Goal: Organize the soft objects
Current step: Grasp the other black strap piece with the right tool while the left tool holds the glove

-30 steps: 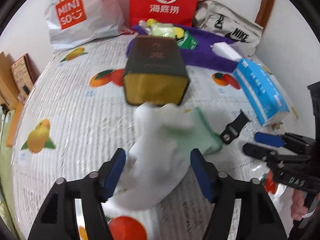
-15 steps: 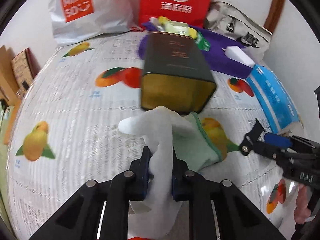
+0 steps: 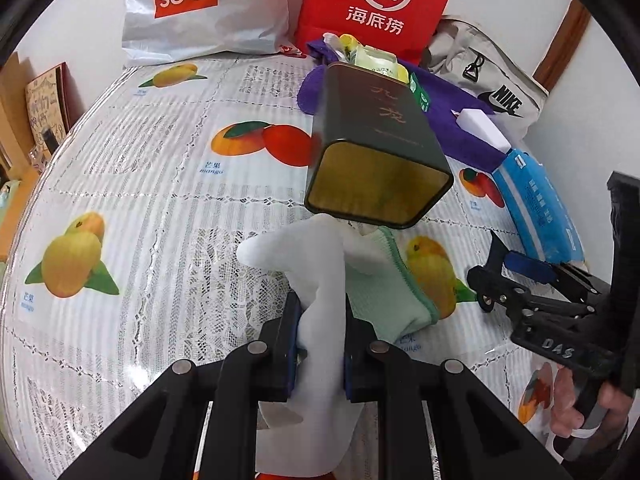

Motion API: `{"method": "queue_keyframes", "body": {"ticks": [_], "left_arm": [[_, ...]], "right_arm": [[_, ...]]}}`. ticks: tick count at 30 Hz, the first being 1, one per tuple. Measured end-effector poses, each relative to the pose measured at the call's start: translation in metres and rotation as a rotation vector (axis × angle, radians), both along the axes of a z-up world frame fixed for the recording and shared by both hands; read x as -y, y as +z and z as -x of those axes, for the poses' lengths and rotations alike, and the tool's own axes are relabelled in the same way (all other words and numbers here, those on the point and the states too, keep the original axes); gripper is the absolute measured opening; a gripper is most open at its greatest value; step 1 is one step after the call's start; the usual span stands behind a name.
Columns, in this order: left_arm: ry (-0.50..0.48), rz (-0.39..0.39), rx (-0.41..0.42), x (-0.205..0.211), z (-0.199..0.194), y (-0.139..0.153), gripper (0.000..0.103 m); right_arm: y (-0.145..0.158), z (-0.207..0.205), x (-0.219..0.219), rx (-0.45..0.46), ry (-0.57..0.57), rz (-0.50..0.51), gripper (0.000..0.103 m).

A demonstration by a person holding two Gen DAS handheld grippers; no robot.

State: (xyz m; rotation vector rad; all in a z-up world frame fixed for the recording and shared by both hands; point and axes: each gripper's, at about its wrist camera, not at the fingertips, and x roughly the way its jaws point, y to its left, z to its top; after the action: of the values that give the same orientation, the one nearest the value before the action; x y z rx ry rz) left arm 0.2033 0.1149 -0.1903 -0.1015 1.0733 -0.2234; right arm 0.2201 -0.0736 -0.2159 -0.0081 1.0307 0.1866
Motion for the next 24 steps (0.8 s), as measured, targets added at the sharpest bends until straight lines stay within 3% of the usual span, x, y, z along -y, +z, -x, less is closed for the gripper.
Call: {"method": "queue_keyframes", "body": {"ticks": [2,7,10,12,16,18,20,22,24], "left_arm": [[0.001,-0.004,0.002,0.001,0.000,0.000,0.016],[0.001,-0.009,0.004,0.003,0.001,0.000,0.016],[-0.002,-0.009,0.004,0.003,0.002,0.001,0.017],[-0.006,-0.013,0.004,0.005,0.003,0.001,0.017],[-0.008,-0.018,0.001,0.006,0.003,0.001,0.017],[-0.012,-0.024,-0.002,0.007,0.002,0.001,0.017],[-0.014,-0.027,-0.005,0.008,0.002,0.001,0.017],[-0.015,-0.027,-0.007,0.008,0.001,0.001,0.017],[-0.015,-0.025,-0.007,0.008,0.001,0.001,0.017]], "right_arm": [[-0.001,0.005,-0.004,0.039,0.015,0.075,0.052],[0.003,0.022,-0.004,0.064,0.119,0.073,0.026],[0.009,0.033,0.001,0.060,0.186,0.056,0.025],[0.009,0.031,0.014,-0.014,0.174,-0.005,0.025],[0.006,0.023,0.024,-0.036,0.084,-0.024,0.039],[0.006,0.019,0.024,-0.042,0.066,-0.074,0.052],[0.005,0.015,0.023,-0.051,0.045,-0.110,0.072],[0.005,0.010,0.019,-0.045,0.012,-0.123,0.079],[0.005,0.006,0.011,-0.024,-0.011,-0.089,0.079]]}}
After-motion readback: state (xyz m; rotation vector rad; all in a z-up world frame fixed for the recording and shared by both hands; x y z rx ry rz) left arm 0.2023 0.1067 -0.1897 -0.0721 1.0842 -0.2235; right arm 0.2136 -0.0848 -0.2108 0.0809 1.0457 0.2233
